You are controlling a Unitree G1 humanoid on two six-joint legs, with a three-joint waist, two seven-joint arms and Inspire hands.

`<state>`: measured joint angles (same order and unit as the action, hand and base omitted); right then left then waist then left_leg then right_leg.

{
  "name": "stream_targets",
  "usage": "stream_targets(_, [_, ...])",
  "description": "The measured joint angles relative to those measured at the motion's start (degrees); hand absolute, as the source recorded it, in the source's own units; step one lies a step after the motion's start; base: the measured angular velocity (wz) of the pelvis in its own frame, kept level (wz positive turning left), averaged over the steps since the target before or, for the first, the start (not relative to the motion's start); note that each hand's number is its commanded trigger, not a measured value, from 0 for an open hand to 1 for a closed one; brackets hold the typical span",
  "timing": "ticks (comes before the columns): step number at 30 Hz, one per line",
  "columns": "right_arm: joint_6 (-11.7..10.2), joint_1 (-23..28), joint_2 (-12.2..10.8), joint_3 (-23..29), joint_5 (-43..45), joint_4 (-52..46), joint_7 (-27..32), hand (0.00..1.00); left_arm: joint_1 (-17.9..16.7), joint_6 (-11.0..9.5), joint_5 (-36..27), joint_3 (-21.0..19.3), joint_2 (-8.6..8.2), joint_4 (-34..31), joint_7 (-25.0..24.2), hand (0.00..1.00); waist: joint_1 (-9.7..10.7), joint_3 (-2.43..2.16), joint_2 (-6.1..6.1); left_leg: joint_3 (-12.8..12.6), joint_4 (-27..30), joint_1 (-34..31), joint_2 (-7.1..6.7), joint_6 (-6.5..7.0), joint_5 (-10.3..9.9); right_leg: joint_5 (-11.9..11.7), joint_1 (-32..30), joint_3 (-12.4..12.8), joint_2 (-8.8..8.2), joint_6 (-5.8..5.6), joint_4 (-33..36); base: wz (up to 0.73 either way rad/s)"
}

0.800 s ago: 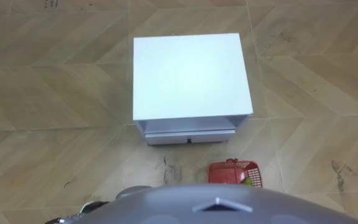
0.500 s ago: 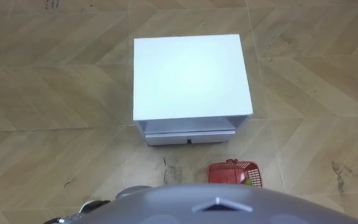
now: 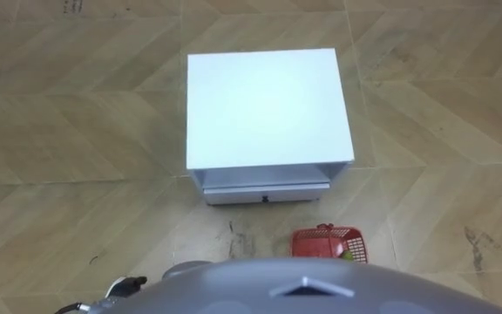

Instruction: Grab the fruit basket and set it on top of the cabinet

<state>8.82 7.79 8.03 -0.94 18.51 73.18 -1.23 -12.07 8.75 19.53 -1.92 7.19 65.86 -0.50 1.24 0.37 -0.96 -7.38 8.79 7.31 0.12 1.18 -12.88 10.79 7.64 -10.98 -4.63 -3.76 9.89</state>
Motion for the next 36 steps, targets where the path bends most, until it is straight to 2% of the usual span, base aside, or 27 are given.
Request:
stream_targets(5, [0.02, -0.68, 0.04, 0.01, 0.07, -0.56, 1.14, 0.0, -0.26, -0.16, 0.09, 0.07, 0.02, -0.71, -0.06, 0.0, 0.07, -0.03, 0.09, -0.37, 1.34, -1.16, -0.03, 0.32, -0.57, 0.51, -2.05, -0.24, -0.54, -0.09, 2.95, 0.0])
stream_targets(8, [-0.04, -1.57, 0.27, 0.15, -0.04, -0.76, 1.7, 0.0, 0.62, -0.72, 0.19, -0.03, 0.09, -0.81, -0.28, 0.0, 0.04, -0.06, 0.38, -0.11, 3.78, -3.14, -0.24, 0.97, -1.27, 0.55, -3.92, -1.24, -1.33, -0.12, 5.53, 0.07])
stream_targets(11, [-0.72, -2.37, 0.92, 2.3, 0.17, -1.13, 2.65, 0.0, 1.55, -1.83, 0.99, -0.16, 0.19, -0.76, -0.59, 0.0, 0.0, 0.15, 0.86, -0.53, 6.76, -5.52, -1.02, 2.24, -1.96, 0.54, -7.06, -1.17, -2.78, -0.13, 9.23, -0.02])
stream_targets(13, [-1.46, -2.64, 1.26, 2.29, 0.05, -4.04, 3.44, 0.0, 1.8, -2.98, 1.05, -0.6, 1.15, -0.71, -1.17, 0.0, -0.21, 0.19, 0.71, -1.72, 8.9, -8.25, -1.82, 3.3, -1.85, 0.41, -10.56, -0.07, -4.25, -0.32, 11.73, -0.15])
stream_targets(14, [-1.65, -2.7, 1.36, 2.32, -0.02, -4.56, 3.69, 0.0, 1.74, -3.14, 1.07, -1.27, 1.35, -0.71, -1.22, 0.0, -0.26, 0.1, 0.66, -2.15, 8.97, -9.01, -1.84, 3.79, -1.73, 0.25, -11.08, 0.04, -4.55, -0.59, 11.81, -0.17])
stream_targets(15, [-1.74, -3.11, 1.51, 2.36, -0.21, -5.81, 3.96, 0.0, 1.72, -3.54, 1.17, -2.68, 1.76, -0.71, -1.15, 0.0, -0.56, -0.11, 1.3, -3.6, 8.85, -10.34, -1.85, 4.85, -1.71, 0.06, -12.33, -0.14, -5.18, -1.08, 12.82, 0.0])
stream_targets(16, [-1.8, -3.16, 1.46, 2.82, -0.4, -6.79, 4.28, 0.0, 1.62, -4.06, 1.35, -3.23, 2.55, -0.61, -1.1, 0.0, 0.05, 0.35, 0.86, -5.51, 9.57, -11.25, -1.82, 5.62, -2.04, 1.65, -14.71, -0.34, -6.62, -0.65, 20.15, 0.2])
stream_targets(17, [-1.76, -2.91, 1.45, 3.66, -0.59, -6.85, 4.37, 0.0, 1.51, -4.21, 1.42, -3.82, 2.82, -0.79, -1.03, 0.0, 0.19, 0.25, 0.59, -6.0, 10.18, -11.67, -1.97, 5.93, -2.21, 2.43, -15.31, -0.21, -7.52, -0.5, 25.28, 0.43])
stream_targets(18, [-1.68, -2.58, 1.55, 4.82, -1.82, -6.86, 4.83, 0.0, 0.85, -4.5, 1.44, -4.49, 3.16, -1.64, -0.8, 0.0, -0.31, 0.13, 0.13, -6.94, 10.72, -11.9, -2.39, 6.34, -2.41, 2.96, -15.41, 0.29, -8.73, -0.26, 35.16, 0.27])
stream_targets(19, [-1.85, -2.98, 1.6, 4.63, -4.0, -7.32, 5.68, 0.0, 0.11, -4.57, 1.19, -4.54, 3.67, -2.4, -0.51, 0.0, -1.2, -0.04, -1.19, -7.43, 11.12, -12.54, -3.13, 6.66, -2.28, 2.95, -14.79, 1.32, -9.48, -0.24, 42.27, 0.04])
stream_targets(20, [-2.23, -4.13, 1.59, 4.61, -6.48, -8.37, 6.33, 0.0, -0.28, -4.58, 0.88, -4.44, 4.03, -2.76, -0.11, 0.0, -1.92, -0.23, -1.33, -7.81, 12.92, -14.56, -3.1, 6.94, -2.44, 2.77, -13.64, 2.29, -9.22, -0.06, 46.04, -0.15])
stream_targets(23, [-4.51, -7.12, 1.61, 4.49, -10.7, -8.86, 6.88, 0.0, 0.66, -4.62, 0.71, -4.45, 4.43, -2.77, 0.08, 0.0, -2.07, -0.23, -2.27, -7.88, 16.84, -20.55, -2.81, 7.48, -2.19, 2.48, -10.33, 2.17, -9.33, -0.12, 43.91, 0.03])
stream_targets(24, [-5.33, -8.91, 1.59, 4.0, -12.55, -8.87, 7.16, 0.0, 1.45, -4.66, 0.61, -4.07, 4.55, -2.67, 0.35, 0.0, -2.71, -0.54, -2.83, -7.8, 19.59, -24.35, -2.55, 7.58, -2.14, 2.69, -8.61, 2.58, -9.23, -0.49, 39.95, 0.14])
stream_targets(26, [-5.86, -12.23, 1.57, 3.97, -14.25, -8.81, 8.46, 0.0, 5.68, -5.33, -0.05, -3.5, 4.56, -1.78, 1.65, 0.0, -3.33, -0.37, -3.15, -7.69, 25.99, -33.09, -1.72, 7.8, -2.21, 3.97, -6.63, 2.92, -8.76, -1.77, 31.79, 0.19])
stream_targets(27, [-6.02, -12.99, 1.57, 4.0, -14.75, -8.8, 8.82, 0.0, 6.85, -5.47, -0.69, -3.4, 4.52, -1.44, 2.15, 0.0, -3.47, -0.23, -3.05, -7.55, 27.64, -35.1, -1.43, 7.83, -2.19, 6.2, -6.37, 2.95, -8.46, -2.43, 29.9, 0.08])
stream_targets(28, [-6.35, -14.56, 1.51, 3.89, -15.52, -8.81, 9.64, 0.0, 8.55, -6.04, -2.87, -2.2, 4.64, -1.23, 3.33, 0.0, -4.0, -0.01, -2.75, -7.5, 30.82, -38.88, -0.4, 7.75, -2.15, 11.49, -6.62, 2.69, -7.95, -3.06, 26.99, 0.0])
stream_targets(29, [-6.36, -15.35, 1.46, 3.88, -16.05, -8.88, 9.95, 0.0, 9.17, -6.42, -3.91, -1.77, 4.7, -1.11, 3.86, 0.0, -4.27, 0.0, -2.72, -7.46, 32.23, -40.55, -0.01, 7.6, -2.07, 13.86, -6.88, 2.4, -7.61, -3.02, 26.41, -0.04])
stream_targets(31, [-6.27, -16.1, 1.45, 3.9, -16.5, -9.69, 11.61, 0.0, 10.76, -7.45, -5.11, 0.12, 4.88, -0.26, 5.06, 0.0, -4.85, -0.05, -2.5, -6.4, 36.5, -46.39, 0.71, 6.73, -1.59, 21.6, -9.9, 1.14, -7.21, -1.9, 27.69, 0.1])
stream_targets(32, [-6.27, -16.22, 1.45, 4.05, -16.5, -10.16, 12.08, 0.0, 10.86, -7.77, -5.44, 0.18, 4.88, 0.0, 5.12, 0.0, -4.89, -0.03, -2.53, -6.37, 37.53, -47.79, 1.08, 6.62, -1.45, 23.25, -11.18, 1.16, -7.19, -1.66, 28.99, 0.0])
stream_targets(33, [-6.33, -17.17, 1.49, 4.12, -16.62, -10.96, 13.32, 0.0, 11.6, -8.03, -5.9, 0.2, 4.96, 0.85, 5.24, 0.0, -5.08, 0.05, -2.52, -5.38, 39.97, -50.69, 1.11, 6.35, -1.45, 26.29, -14.26, 0.76, -7.34, -1.5, 32.62, -0.25])
stream_targets(34, [-6.39, -18.76, 1.48, 4.13, -17.09, -10.96, 14.56, 0.0, 11.99, -8.0, -6.99, 0.42, 5.2, 2.64, 5.4, 0.0, -5.06, 0.4, -2.21, -3.55, 42.87, -53.41, 0.94, 6.18, -1.53, 28.81, -17.12, 0.23, -7.46, -1.7, 36.93, -0.27])
stream_targets(35, [-6.49, -19.31, 1.46, 4.19, -17.21, -11.0, 15.12, 0.0, 12.19, -7.91, -7.8, 0.4, 5.3, 3.59, 5.52, 0.0, -5.12, 0.46, -2.14, -2.86, 44.38, -54.84, 0.89, 5.65, -1.88, 29.89, -18.4, -0.23, -7.62, -1.48, 39.01, -0.22])
stream_targets(36, [-6.75, -20.33, 1.41, 4.61, -17.43, -11.23, 16.01, 0.0, 12.18, -7.91, -8.91, 0.5, 5.39, 4.46, 6.3, 0.0, -5.29, 0.66, -2.52, -1.94, 46.86, -56.94, 0.46, 4.93, -2.8, 31.73, -21.04, -0.49, -8.5, -1.39, 43.67, -0.09])
